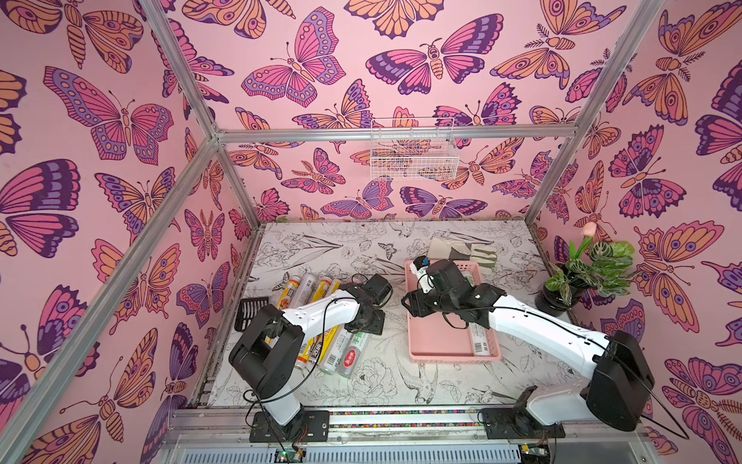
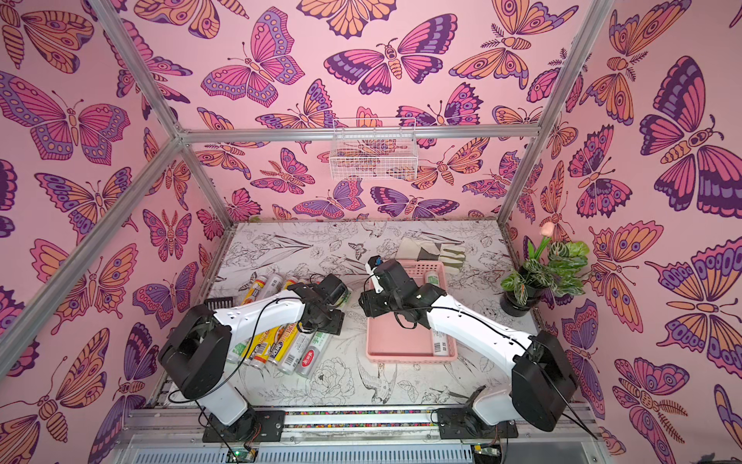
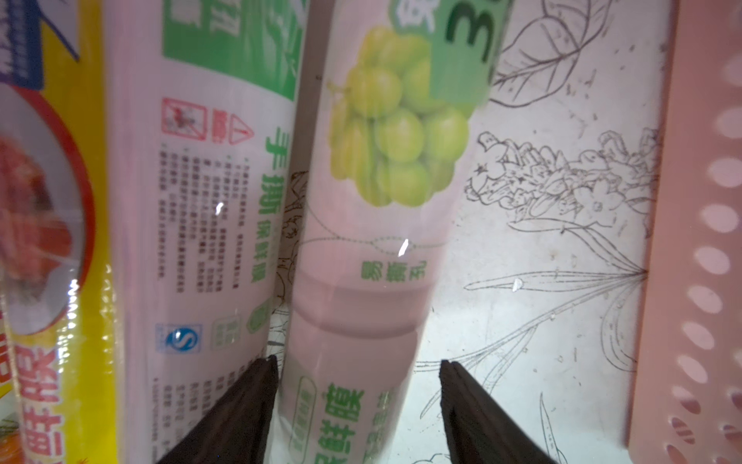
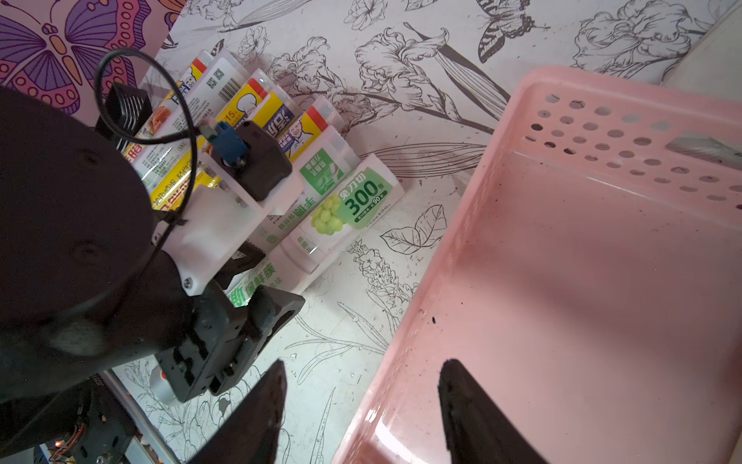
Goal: Put the plastic wrap into the basket
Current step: Pick up the plastic wrap from the center of the board.
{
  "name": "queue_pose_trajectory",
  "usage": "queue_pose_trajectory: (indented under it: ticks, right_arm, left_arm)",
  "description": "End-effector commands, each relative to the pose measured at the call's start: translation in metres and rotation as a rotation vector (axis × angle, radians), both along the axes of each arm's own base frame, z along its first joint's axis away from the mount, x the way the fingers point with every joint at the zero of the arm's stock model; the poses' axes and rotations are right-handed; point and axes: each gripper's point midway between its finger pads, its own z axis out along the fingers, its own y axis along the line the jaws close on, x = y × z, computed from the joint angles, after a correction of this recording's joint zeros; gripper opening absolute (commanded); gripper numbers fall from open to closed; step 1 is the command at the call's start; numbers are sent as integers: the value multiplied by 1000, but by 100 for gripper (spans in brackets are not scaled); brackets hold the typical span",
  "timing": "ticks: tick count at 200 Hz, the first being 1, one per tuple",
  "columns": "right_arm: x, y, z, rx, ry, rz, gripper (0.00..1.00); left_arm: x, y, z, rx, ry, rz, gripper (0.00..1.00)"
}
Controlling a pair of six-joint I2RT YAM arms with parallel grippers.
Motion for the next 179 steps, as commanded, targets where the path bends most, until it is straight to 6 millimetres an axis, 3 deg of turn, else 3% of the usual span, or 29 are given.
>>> queue_pose_trajectory:
  ticks: [1,63,113,179]
  right_arm:
    - [0,-2,-5,-28,-2,-2,64]
    - [-3,2,-11,-9,28,7,64]
    - [-11,7,-27,-15,101,32,64]
    - [-7,0,-25,-36,71,7,64]
  left_arm:
    - [-3,8,-4,60,25,6,70]
    - [-12,6,-14,72,71,-2,72]
    - [-19,4,-22,83,98,-13,71]
    - [-21,9,-27,130,107,-17,72]
